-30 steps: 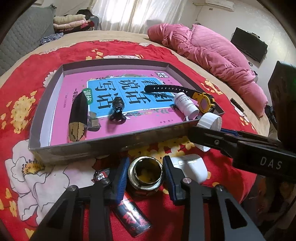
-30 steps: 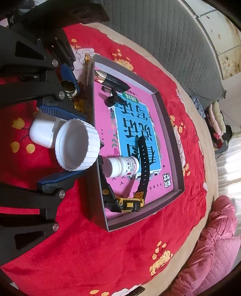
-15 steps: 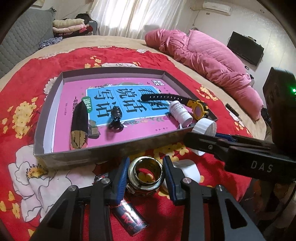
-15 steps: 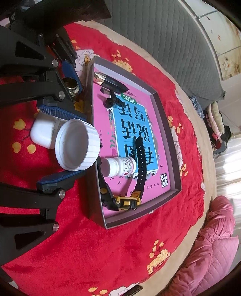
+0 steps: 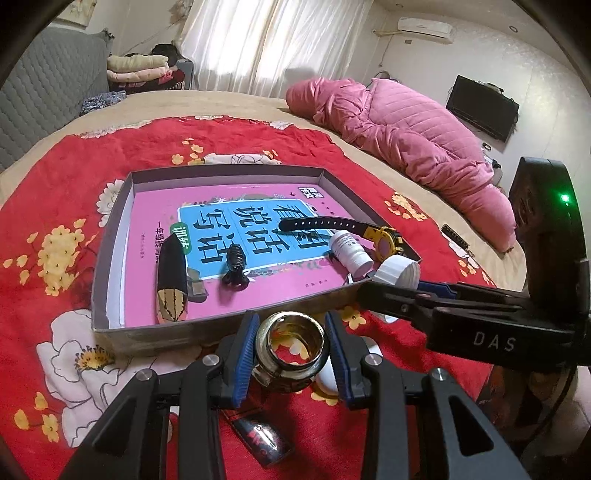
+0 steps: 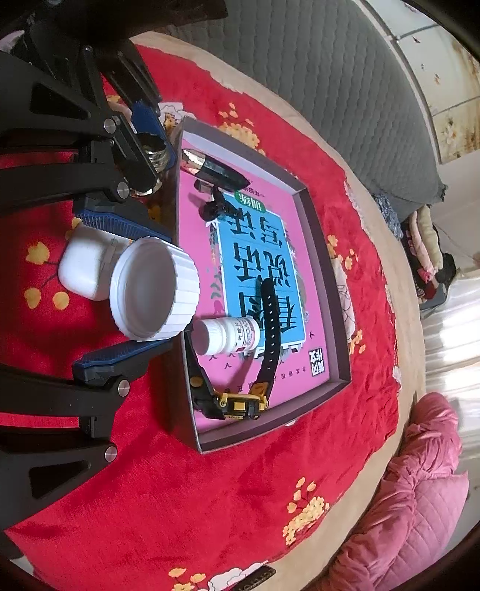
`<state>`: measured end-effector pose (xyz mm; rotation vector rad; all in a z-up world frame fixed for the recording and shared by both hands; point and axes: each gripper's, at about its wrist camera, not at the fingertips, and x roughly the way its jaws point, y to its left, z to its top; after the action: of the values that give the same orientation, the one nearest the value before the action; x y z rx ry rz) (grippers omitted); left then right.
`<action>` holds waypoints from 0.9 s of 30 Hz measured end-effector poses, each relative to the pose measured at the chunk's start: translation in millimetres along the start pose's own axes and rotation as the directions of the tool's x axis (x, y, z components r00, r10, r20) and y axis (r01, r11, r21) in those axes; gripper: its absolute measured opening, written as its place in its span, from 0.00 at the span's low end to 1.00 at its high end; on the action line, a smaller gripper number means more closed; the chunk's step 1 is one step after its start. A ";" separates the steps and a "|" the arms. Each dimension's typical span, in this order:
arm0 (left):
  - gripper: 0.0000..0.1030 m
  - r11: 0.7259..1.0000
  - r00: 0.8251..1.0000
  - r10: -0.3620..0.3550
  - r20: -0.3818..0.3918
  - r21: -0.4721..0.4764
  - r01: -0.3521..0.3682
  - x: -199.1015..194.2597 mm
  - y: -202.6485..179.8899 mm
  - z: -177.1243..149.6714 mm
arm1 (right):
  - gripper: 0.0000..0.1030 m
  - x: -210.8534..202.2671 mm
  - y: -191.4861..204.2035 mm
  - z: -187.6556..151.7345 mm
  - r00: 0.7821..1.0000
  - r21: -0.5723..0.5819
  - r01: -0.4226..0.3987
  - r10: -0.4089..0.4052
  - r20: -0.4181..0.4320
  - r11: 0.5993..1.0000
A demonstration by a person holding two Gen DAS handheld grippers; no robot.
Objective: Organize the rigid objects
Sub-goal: 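Lift the cap with the right tool while the left tool carries the silver cup over the box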
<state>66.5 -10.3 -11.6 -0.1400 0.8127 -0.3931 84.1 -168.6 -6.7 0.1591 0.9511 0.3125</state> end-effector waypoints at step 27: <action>0.36 0.995 0.993 0.070 0.093 -0.081 -0.063 -23.3 24.7 7.4 | 0.51 -21.6 13.9 6.4 0.997 -0.072 0.009 -0.003 0.079 0.997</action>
<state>64.6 21.4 2.6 -0.2026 0.7368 -0.2897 75.1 -162.6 17.4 0.1014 0.8606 0.3326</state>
